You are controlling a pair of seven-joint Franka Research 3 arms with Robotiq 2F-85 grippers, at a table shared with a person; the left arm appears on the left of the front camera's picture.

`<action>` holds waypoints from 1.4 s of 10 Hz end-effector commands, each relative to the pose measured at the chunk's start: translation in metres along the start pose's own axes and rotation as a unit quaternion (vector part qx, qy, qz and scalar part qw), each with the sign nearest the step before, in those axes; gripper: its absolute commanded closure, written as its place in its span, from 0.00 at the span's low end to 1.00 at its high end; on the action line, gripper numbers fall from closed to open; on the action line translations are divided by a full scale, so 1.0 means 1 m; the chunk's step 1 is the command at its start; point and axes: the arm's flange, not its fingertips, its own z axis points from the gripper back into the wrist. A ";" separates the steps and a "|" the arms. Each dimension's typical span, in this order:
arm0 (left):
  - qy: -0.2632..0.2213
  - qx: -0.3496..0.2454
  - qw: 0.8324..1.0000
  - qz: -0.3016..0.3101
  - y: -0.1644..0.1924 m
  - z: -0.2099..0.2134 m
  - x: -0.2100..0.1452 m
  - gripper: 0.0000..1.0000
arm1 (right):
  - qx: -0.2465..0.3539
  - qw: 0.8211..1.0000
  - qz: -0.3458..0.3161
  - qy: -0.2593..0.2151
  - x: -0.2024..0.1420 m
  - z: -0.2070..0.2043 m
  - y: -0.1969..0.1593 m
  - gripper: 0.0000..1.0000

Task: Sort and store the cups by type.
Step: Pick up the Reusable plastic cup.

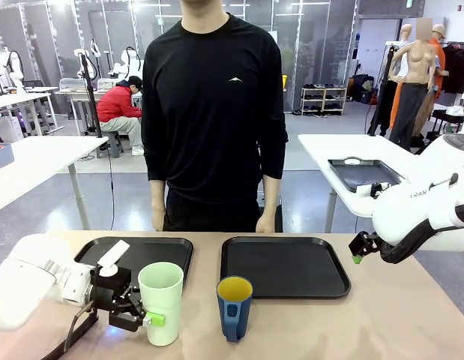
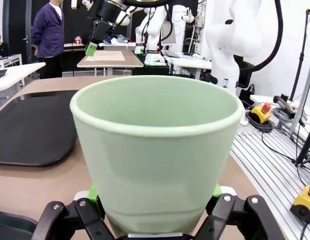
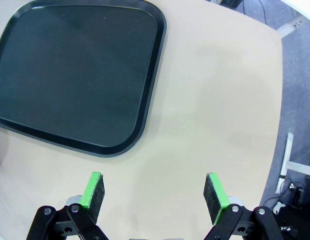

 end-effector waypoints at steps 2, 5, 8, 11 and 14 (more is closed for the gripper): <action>-0.043 0.016 0.999 0.001 -0.004 0.023 0.032 0.79 | 0.002 1.000 -0.002 0.000 0.000 -0.001 -0.002 0.00; -0.040 0.063 0.997 -0.007 -0.015 0.070 0.068 0.79 | 0.002 1.000 -0.002 0.000 0.000 -0.001 -0.002 0.00; -0.050 0.066 0.997 0.004 -0.027 0.106 0.084 0.79 | 0.002 1.000 -0.002 0.000 0.000 -0.001 -0.002 0.00; -0.061 0.068 0.996 -0.003 -0.030 0.119 0.085 0.79 | 0.002 1.000 -0.002 0.000 0.000 -0.001 -0.002 0.00; -0.051 0.076 0.996 -0.003 -0.026 0.117 0.080 0.79 | 0.002 1.000 -0.002 0.000 0.000 -0.001 -0.002 0.00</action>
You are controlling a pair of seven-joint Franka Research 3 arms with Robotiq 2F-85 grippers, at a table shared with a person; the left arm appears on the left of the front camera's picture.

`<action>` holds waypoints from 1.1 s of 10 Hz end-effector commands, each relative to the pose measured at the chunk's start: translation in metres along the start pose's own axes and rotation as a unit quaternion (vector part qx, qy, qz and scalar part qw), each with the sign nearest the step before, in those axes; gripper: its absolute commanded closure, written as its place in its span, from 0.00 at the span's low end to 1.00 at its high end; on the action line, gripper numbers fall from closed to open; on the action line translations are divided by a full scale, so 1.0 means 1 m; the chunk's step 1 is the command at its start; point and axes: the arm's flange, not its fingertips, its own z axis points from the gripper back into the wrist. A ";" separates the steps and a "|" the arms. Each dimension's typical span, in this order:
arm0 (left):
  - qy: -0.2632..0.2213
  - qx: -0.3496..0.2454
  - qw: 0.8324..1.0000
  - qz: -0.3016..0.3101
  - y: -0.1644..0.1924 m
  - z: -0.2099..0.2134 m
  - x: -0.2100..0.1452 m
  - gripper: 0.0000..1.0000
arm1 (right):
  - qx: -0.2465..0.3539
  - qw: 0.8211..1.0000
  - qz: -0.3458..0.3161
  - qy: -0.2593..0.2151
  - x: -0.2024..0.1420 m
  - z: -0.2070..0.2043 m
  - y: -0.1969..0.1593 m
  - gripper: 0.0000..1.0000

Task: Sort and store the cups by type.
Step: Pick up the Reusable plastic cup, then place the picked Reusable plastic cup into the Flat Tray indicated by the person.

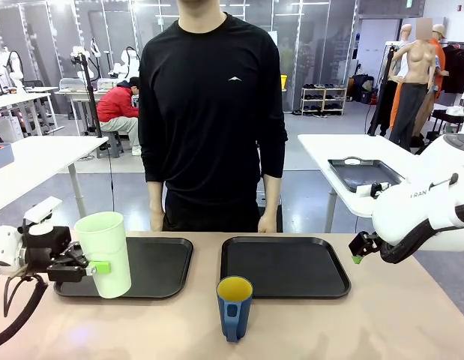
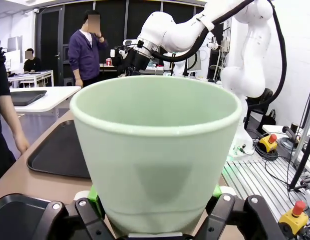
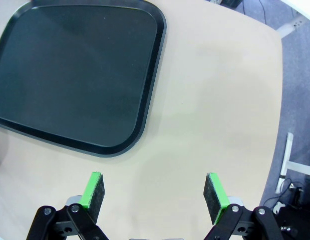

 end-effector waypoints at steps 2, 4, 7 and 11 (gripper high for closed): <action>0.002 0.001 1.000 -0.001 0.000 -0.001 0.001 0.79 | 0.002 1.000 -0.002 0.000 0.000 -0.001 -0.002 0.00; 0.002 0.001 1.000 -0.001 0.000 -0.001 0.001 0.79 | 0.002 1.000 -0.002 0.000 0.000 -0.001 -0.002 0.00; 0.002 0.001 1.000 -0.001 0.000 -0.001 0.001 0.79 | 0.002 1.000 -0.002 0.000 0.000 -0.001 -0.002 0.00; 0.002 0.001 1.000 -0.001 0.000 -0.001 0.001 0.79 | 0.002 1.000 -0.002 0.000 0.000 -0.001 -0.002 0.00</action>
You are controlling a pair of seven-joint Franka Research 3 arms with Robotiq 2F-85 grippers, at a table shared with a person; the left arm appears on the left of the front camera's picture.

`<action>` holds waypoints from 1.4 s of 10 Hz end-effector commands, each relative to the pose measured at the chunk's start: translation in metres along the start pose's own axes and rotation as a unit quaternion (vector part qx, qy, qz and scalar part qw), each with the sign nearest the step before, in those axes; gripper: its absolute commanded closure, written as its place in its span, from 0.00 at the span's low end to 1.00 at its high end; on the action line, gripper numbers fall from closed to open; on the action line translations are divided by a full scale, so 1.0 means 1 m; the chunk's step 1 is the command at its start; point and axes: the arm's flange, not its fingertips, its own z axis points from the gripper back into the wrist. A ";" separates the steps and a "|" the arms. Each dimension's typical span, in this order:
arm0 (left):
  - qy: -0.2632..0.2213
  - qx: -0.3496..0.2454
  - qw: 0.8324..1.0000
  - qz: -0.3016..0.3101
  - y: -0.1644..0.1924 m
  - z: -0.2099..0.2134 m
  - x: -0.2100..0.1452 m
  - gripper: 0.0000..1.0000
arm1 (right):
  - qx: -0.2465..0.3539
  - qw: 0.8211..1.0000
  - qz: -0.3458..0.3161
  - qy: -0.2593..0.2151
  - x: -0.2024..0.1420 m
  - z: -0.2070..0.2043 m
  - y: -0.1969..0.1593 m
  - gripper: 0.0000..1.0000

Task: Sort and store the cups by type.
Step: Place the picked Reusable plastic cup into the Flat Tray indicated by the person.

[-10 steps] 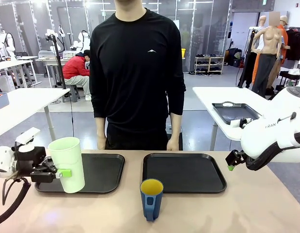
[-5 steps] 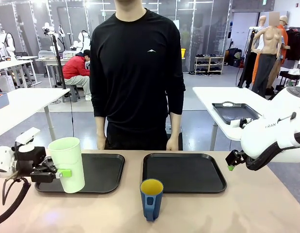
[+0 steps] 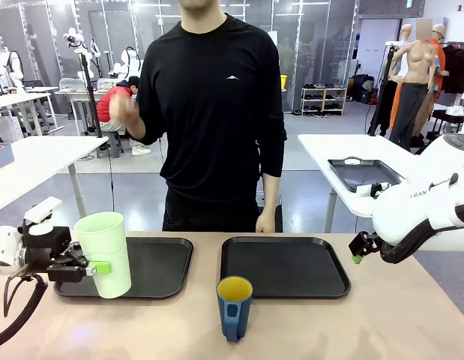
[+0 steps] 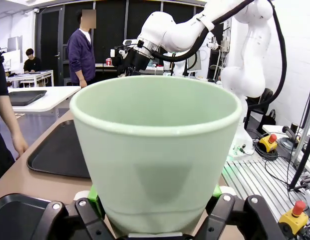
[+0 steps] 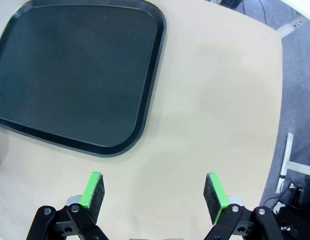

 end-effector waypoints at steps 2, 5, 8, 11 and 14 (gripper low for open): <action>0.002 0.001 1.000 -0.001 0.000 -0.001 0.001 0.79 | 0.002 1.000 -0.002 0.000 0.000 -0.001 -0.002 0.00; 0.002 0.001 1.000 -0.001 0.000 -0.001 0.001 0.79 | 0.002 1.000 -0.002 0.000 0.000 -0.001 -0.002 0.00; 0.002 0.001 1.000 -0.001 0.000 -0.001 0.001 0.79 | 0.002 1.000 -0.002 0.000 0.000 -0.001 -0.002 0.00; -0.008 0.037 0.999 -0.010 0.019 0.010 -0.003 0.14 | 0.002 1.000 -0.002 0.000 0.000 -0.001 -0.002 0.00; -0.012 0.082 0.996 -0.020 0.064 0.025 -0.010 0.14 | 0.002 1.000 -0.002 0.000 0.000 -0.001 -0.002 0.00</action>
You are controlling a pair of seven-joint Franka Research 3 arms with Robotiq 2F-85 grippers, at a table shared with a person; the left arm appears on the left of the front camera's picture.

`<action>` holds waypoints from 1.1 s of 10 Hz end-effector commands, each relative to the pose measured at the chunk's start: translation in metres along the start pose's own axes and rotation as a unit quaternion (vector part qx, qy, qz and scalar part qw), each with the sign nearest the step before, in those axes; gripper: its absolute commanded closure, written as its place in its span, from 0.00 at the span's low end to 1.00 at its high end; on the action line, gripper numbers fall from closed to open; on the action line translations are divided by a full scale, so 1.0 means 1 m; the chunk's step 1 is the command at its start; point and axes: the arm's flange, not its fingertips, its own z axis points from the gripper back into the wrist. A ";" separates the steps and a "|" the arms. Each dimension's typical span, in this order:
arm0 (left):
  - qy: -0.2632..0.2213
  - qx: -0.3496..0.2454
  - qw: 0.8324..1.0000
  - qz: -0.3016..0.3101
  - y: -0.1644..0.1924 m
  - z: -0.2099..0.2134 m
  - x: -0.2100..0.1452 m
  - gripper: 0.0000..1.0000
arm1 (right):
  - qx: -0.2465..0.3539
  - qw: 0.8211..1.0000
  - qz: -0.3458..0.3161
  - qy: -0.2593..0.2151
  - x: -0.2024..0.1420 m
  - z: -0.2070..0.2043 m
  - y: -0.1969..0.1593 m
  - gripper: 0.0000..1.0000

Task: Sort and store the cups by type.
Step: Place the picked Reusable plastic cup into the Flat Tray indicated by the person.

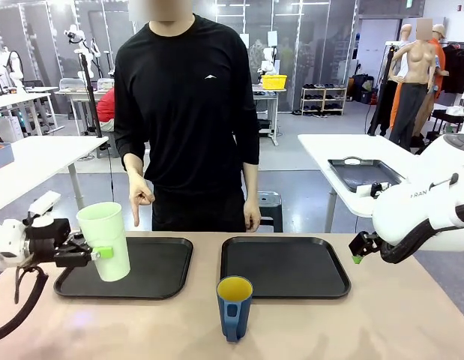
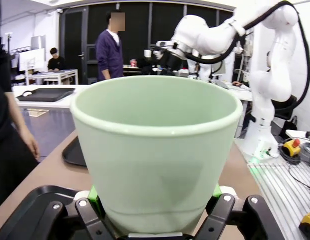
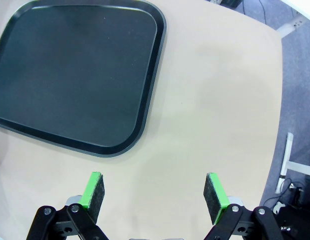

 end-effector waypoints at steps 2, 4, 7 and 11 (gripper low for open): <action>-0.012 0.036 0.999 -0.009 0.046 0.001 -0.012 0.14 | 0.002 1.000 -0.002 0.000 0.000 -0.001 -0.002 0.00; -0.016 0.061 0.998 -0.023 0.081 0.006 -0.026 0.14 | 0.002 1.000 -0.002 0.000 0.000 -0.001 -0.002 0.00; 0.001 0.082 0.997 -0.015 0.100 0.014 -0.049 0.14 | 0.002 1.000 -0.002 0.000 0.000 -0.001 -0.002 0.00; -0.008 0.096 0.995 -0.012 0.106 0.023 -0.081 0.14 | 0.002 1.000 -0.002 0.000 0.000 -0.001 -0.002 0.00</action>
